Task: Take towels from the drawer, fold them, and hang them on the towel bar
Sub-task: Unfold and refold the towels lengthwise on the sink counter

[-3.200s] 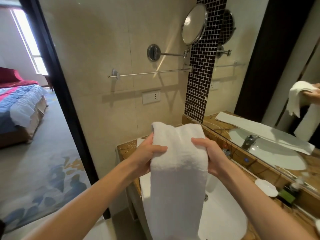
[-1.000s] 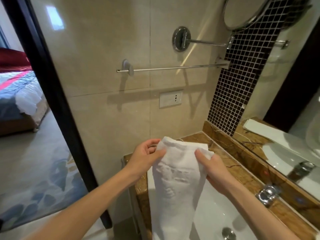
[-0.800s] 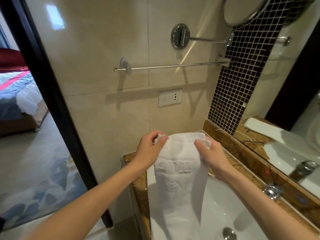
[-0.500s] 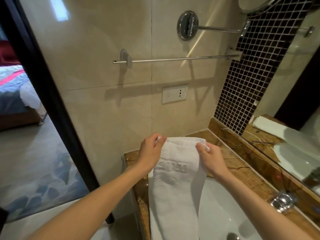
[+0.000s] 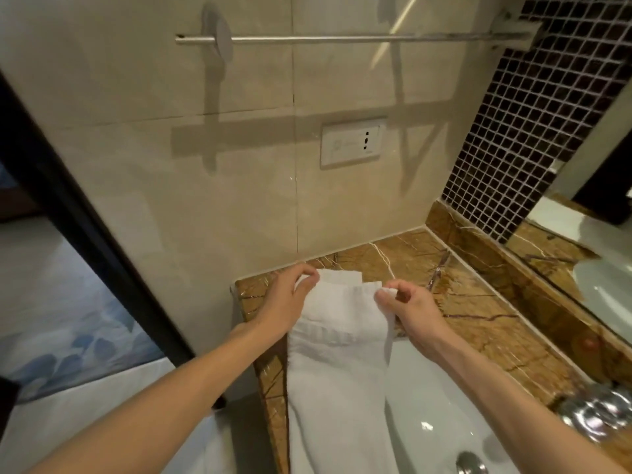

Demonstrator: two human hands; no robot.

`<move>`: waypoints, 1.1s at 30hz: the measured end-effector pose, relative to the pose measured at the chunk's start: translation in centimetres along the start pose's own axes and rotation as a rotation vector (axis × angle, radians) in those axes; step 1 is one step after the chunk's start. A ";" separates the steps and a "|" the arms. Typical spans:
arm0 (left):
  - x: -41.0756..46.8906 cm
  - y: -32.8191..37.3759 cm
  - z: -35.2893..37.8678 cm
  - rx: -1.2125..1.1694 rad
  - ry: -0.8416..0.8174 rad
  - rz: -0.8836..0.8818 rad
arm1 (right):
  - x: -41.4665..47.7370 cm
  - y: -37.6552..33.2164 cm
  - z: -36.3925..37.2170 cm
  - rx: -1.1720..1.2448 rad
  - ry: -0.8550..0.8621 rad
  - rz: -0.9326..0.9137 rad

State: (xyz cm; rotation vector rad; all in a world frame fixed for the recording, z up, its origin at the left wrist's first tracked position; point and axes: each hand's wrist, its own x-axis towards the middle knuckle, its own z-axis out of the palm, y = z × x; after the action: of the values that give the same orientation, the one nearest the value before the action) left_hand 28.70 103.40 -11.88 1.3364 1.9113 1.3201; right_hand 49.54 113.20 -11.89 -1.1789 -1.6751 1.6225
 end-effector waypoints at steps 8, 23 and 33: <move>2.5 -2.3 0.5 0.088 -0.159 -0.024 | 2.5 1.6 0.2 -0.014 0.042 0.066; 3.9 -3.4 0.7 0.248 -0.204 -0.053 | 3.4 1.7 -1.2 -0.044 0.078 0.004; 6.0 -3.8 0.9 -0.350 -0.097 -0.225 | 5.8 1.5 0.2 -0.067 0.277 0.006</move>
State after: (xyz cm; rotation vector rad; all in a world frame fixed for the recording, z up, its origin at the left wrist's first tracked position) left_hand 25.11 108.92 -14.74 0.9640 1.6188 1.3695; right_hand 46.92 117.91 -14.48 -1.3726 -1.5584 1.3439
